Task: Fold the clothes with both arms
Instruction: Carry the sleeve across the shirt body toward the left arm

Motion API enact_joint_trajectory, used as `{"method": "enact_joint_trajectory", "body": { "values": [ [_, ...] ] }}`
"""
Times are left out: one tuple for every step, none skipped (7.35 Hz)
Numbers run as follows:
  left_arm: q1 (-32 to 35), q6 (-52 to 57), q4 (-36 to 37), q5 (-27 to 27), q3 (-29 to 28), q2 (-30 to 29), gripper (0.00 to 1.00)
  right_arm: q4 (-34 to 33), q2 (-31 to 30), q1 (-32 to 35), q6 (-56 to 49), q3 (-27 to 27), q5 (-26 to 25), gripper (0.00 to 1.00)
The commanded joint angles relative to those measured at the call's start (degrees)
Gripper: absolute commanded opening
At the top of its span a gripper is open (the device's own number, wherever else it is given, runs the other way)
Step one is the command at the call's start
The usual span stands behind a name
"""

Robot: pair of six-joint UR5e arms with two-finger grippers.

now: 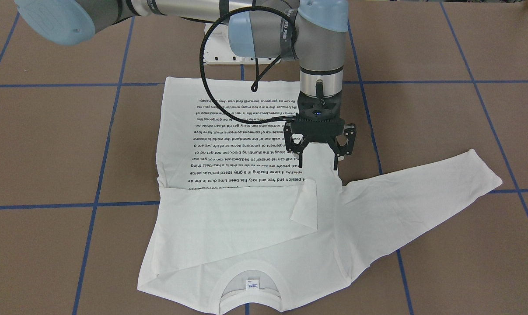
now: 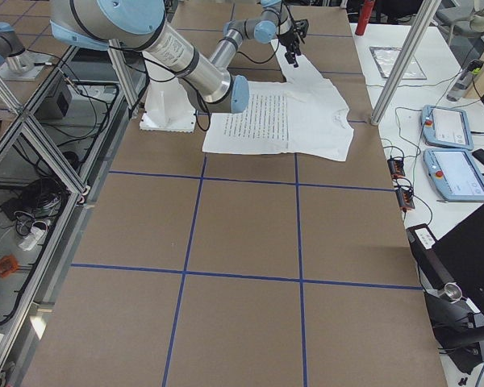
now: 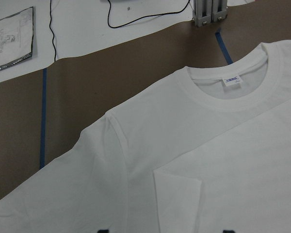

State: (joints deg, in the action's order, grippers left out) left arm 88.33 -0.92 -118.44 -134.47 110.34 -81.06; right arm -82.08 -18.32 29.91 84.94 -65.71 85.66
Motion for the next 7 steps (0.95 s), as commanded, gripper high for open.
{"method": "enact_joint_trajectory", "body": {
  "values": [
    [-0.17, -0.75, -1.86, 0.0, 1.01, -0.94, 1.0, -4.45, -2.41, 5.12, 0.05, -0.82, 12.08, 1.0],
    [-0.44, -1.53, -7.8, 0.0, -0.64, -1.03, 1.0, -8.58, -5.3, 8.72, -0.82, -3.43, 17.47, 1.0],
    [-1.22, -4.5, -11.43, -0.26, -2.31, -1.2, 1.0, -12.01, -10.11, 11.8, -5.88, -9.55, 17.96, 1.0],
    [-3.41, -5.74, -11.98, 0.09, -2.67, -0.94, 1.0, -13.96, -16.16, 14.88, -13.67, -16.66, 18.31, 1.0],
    [-5.6, -6.54, -11.99, 0.44, -4.07, -1.03, 1.0, -13.98, -23.27, 18.82, -21.67, -22.74, 22.14, 1.0],
    [-8.24, -7.85, -12.08, 2.36, -4.34, -0.86, 1.0, -13.81, -29.61, 23.65, -31.32, -27.67, 27.58, 1.0],
    [-12.53, -13.43, -12.25, 3.77, -4.61, -0.68, 1.0, -13.63, -35.59, 28.57, -39.94, -31.98, 32.07, 1.0]
  ]
}}
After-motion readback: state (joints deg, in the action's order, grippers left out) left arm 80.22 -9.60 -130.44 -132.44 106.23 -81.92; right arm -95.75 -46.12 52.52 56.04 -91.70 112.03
